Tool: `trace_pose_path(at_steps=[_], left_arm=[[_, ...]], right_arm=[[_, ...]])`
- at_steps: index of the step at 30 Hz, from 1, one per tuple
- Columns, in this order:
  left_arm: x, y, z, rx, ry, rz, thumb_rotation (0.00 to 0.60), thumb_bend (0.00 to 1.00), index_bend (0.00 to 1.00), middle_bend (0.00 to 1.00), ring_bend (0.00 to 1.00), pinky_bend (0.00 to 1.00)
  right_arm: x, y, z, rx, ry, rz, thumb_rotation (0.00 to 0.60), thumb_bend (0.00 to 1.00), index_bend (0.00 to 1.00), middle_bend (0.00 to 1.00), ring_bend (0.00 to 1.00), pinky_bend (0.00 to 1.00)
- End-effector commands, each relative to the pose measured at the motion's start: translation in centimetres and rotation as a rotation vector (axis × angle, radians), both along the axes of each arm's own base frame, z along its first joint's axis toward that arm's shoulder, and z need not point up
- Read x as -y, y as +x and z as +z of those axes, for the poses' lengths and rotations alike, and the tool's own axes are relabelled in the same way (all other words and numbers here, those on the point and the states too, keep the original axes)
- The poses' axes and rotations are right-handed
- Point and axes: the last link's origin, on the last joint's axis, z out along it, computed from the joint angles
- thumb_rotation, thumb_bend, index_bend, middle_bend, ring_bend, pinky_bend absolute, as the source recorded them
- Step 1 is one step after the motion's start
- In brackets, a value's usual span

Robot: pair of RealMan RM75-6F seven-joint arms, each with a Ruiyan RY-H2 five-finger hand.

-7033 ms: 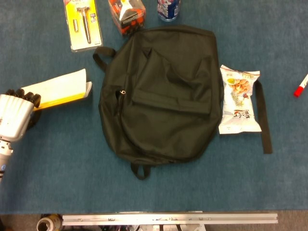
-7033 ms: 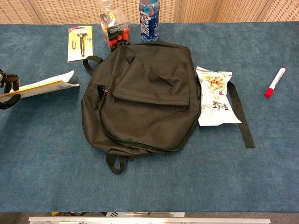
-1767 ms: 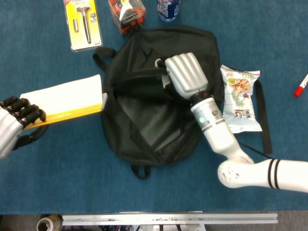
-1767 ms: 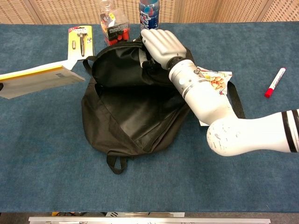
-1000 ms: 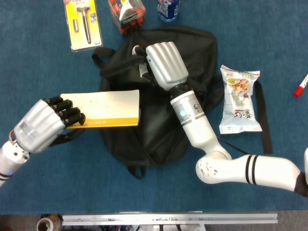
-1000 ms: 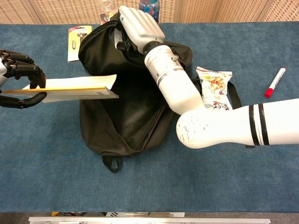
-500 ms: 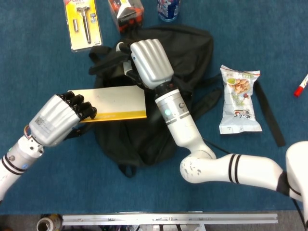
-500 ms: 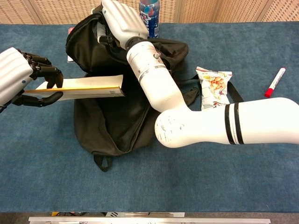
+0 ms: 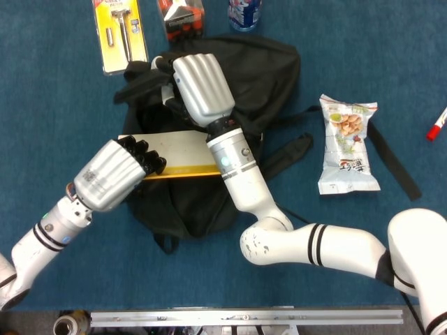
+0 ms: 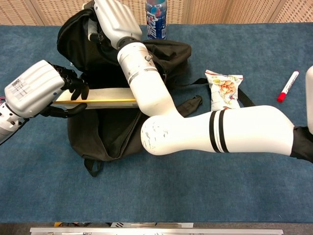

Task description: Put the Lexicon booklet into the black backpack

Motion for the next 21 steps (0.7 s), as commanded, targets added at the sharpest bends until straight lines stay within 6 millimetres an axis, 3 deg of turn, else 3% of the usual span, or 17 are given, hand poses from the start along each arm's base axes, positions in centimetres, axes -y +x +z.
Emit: trace_pose_path(at_steps=[1, 8, 21], left_arm=[[-0.4, -0.1, -0.2, -0.006, 0.006, 0.016, 0.6, 0.45, 0.74, 0.68, 0.58, 0.68], [-0.9, -0.5, -0.1, 0.002, 0.018, 0.055, 0.6, 0.45, 0.73, 0.68, 0.58, 0.68], [-0.9, -0.4, -2.3, -0.032, -0.003, 0.101, 0.6, 0.45, 0.73, 0.68, 0.58, 0.68]], right_arm=[[-0.3, 0.0, 0.1, 0.004, 0.0, 0.013, 0.6, 0.81, 0.67, 0.59, 0.58, 0.74], [-0.8, 0.2, 0.9, 0.028, 0.006, 0.034, 0.6, 0.81, 0.67, 0.59, 0.58, 0.74], [-0.9, 1.1, 0.7, 0.066, 0.005, 0.03, 0.6, 0.81, 0.67, 0.59, 0.58, 0.74]])
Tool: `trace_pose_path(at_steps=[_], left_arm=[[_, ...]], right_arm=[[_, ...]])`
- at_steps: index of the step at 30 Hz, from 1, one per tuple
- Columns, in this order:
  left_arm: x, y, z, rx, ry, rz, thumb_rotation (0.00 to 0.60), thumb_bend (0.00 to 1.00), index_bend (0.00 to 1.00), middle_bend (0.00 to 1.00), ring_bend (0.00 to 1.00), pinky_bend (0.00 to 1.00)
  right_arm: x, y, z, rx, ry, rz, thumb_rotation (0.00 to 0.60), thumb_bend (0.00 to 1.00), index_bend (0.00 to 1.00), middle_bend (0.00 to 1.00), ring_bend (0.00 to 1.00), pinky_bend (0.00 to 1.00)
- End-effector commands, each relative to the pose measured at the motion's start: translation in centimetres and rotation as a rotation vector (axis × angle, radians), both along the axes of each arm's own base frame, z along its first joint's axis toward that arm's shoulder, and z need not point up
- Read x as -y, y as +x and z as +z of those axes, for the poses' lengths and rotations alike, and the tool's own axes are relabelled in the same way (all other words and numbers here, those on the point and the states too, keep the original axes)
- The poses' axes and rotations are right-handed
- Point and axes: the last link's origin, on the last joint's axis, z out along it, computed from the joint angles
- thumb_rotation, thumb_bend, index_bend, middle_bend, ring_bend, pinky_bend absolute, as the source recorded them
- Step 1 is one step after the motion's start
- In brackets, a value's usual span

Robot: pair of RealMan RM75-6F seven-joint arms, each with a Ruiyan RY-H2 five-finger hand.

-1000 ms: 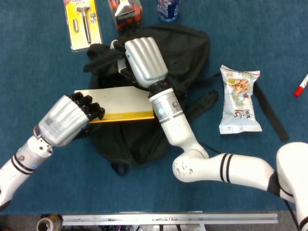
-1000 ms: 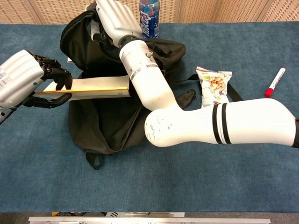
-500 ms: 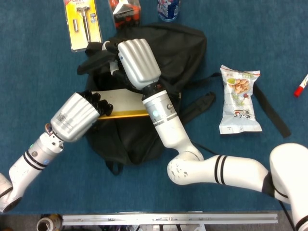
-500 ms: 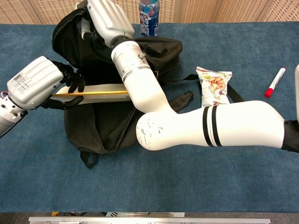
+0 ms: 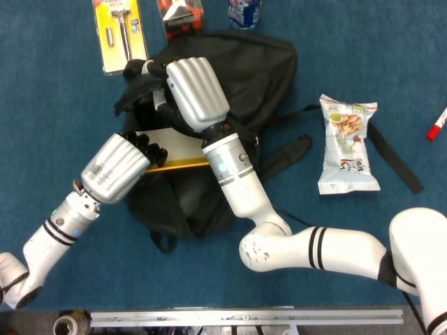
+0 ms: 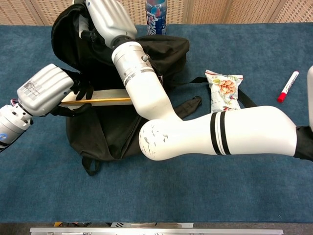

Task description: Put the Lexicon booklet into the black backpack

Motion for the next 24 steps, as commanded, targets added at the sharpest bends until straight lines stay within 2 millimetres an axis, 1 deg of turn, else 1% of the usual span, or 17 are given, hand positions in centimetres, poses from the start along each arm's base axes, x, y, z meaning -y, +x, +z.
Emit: trace_pose_path(at_steps=[1, 9, 16, 24], left_arm=[[0.0, 0.0, -0.5, -0.004, -0.007, 0.011, 0.6, 0.45, 0.73, 0.68, 0.58, 0.68], [0.0, 0.5, -2.1, -0.019, -0.017, 0.02, 0.6, 0.45, 0.73, 0.68, 0.58, 0.68], [-0.3, 1.4, -2.7, 0.005, -0.019, 0.003, 0.6, 0.45, 0.73, 0.69, 0.58, 0.68], [-0.4, 2.2, -3.3, 0.051, -0.028, -0.068, 0.6, 0.45, 0.74, 0.69, 0.58, 0.68]], right_arm=[[0.0, 0.1, 0.0, 0.007, -0.003, -0.002, 0.6, 0.81, 0.67, 0.59, 0.58, 0.74], [0.0, 0.1, -0.2, 0.009, -0.002, -0.003, 0.6, 0.81, 0.67, 0.58, 0.58, 0.74], [-0.1, 0.2, -0.2, 0.013, -0.003, -0.005, 0.6, 0.81, 0.67, 0.58, 0.58, 0.74], [0.0, 0.2, -0.1, 0.02, 0.001, -0.013, 0.6, 0.81, 0.67, 0.58, 0.58, 0.74]])
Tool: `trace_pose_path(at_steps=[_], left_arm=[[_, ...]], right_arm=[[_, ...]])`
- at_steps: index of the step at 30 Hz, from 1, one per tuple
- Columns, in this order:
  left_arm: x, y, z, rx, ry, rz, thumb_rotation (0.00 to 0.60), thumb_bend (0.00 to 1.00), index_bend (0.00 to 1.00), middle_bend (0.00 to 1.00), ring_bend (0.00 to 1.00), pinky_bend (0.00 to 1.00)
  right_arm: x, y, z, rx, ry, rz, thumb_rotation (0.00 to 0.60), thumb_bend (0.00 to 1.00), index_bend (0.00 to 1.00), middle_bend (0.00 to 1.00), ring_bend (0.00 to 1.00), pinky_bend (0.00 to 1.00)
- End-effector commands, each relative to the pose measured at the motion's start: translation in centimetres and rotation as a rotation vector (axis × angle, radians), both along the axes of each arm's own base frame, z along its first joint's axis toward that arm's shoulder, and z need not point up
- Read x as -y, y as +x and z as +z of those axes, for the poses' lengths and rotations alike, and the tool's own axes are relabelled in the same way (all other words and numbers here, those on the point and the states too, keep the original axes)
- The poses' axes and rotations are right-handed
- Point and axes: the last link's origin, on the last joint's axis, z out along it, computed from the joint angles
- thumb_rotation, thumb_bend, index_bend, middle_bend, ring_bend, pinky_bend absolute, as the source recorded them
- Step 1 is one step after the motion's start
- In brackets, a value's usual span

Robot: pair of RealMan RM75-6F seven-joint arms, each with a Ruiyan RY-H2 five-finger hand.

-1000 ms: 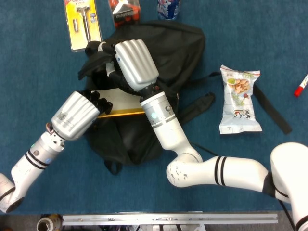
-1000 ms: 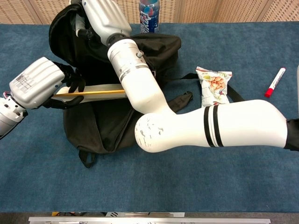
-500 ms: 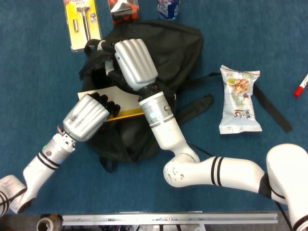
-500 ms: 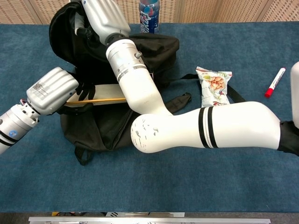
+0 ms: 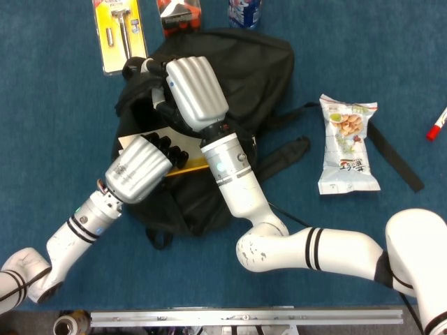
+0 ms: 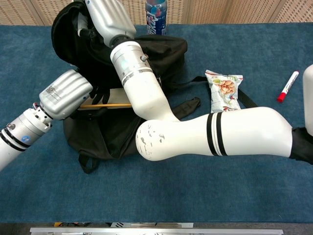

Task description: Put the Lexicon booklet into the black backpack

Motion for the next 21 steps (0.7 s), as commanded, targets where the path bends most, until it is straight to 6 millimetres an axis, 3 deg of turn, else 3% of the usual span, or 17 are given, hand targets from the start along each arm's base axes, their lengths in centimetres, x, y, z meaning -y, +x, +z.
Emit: trace_pose_path(at_steps=[1, 18, 21], left_arm=[[-0.1, 0.4, -0.3, 0.031, -0.005, -0.032, 0.6, 0.45, 0.74, 0.69, 0.58, 0.68], [-1.2, 0.6, -1.1, 0.132, 0.037, 0.026, 0.6, 0.42, 0.73, 0.69, 0.59, 0.68], [-1.2, 0.4, -1.3, 0.117, 0.038, 0.05, 0.6, 0.39, 0.7, 0.69, 0.57, 0.68]], right_arm=[[0.0, 0.0, 0.0, 0.003, 0.001, -0.003, 0.6, 0.81, 0.67, 0.58, 0.58, 0.74], [0.2, -0.2, -0.2, -0.001, 0.0, -0.011, 0.6, 0.81, 0.67, 0.58, 0.58, 0.74], [0.2, -0.3, -0.2, -0.006, -0.002, -0.01, 0.6, 0.81, 0.67, 0.58, 0.58, 0.74]])
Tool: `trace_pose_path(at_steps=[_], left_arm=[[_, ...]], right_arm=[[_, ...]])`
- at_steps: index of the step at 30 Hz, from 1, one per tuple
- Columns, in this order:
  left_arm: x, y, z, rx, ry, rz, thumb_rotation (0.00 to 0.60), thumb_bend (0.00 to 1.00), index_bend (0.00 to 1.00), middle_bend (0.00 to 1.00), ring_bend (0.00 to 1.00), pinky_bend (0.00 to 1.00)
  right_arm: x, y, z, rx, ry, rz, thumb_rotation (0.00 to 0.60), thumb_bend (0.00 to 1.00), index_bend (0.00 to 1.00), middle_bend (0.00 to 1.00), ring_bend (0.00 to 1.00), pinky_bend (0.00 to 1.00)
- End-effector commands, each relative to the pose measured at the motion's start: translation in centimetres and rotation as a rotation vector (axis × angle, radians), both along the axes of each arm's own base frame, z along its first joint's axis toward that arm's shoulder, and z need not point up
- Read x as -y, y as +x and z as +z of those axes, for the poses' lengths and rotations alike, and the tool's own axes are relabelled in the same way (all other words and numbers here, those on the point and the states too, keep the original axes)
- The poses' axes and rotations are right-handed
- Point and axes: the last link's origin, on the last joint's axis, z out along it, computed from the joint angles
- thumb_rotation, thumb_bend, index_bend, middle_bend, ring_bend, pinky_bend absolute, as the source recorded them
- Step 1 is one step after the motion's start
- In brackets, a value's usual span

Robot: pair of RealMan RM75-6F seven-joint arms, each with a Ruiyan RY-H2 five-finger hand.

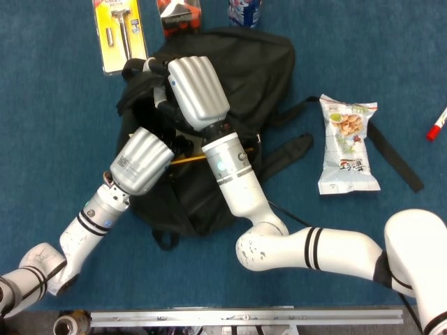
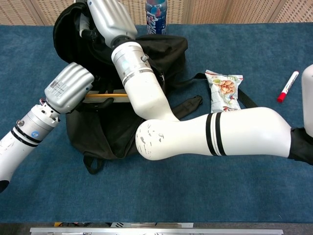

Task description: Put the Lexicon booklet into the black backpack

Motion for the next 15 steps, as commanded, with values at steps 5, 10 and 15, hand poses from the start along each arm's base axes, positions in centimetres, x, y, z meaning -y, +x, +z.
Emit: trace_pose_path(at_steps=[5, 10, 15], left_arm=[[0.6, -0.6, 0.2, -0.016, -0.002, 0.065, 0.6, 0.33, 0.51, 0.58, 0.49, 0.62], [1.5, -0.8, 1.1, -0.026, 0.003, 0.117, 0.6, 0.28, 0.32, 0.38, 0.35, 0.53], [2.7, -0.8, 1.9, -0.049, -0.028, 0.158, 0.6, 0.27, 0.19, 0.25, 0.25, 0.45]], right_arm=[[0.1, -0.3, 0.0, -0.011, -0.005, -0.002, 0.6, 0.81, 0.67, 0.58, 0.58, 0.74], [0.2, -0.5, 0.1, -0.013, -0.009, -0.003, 0.6, 0.81, 0.67, 0.58, 0.58, 0.74], [0.4, -0.8, 0.3, -0.019, -0.015, -0.005, 0.6, 0.81, 0.67, 0.58, 0.58, 0.74]])
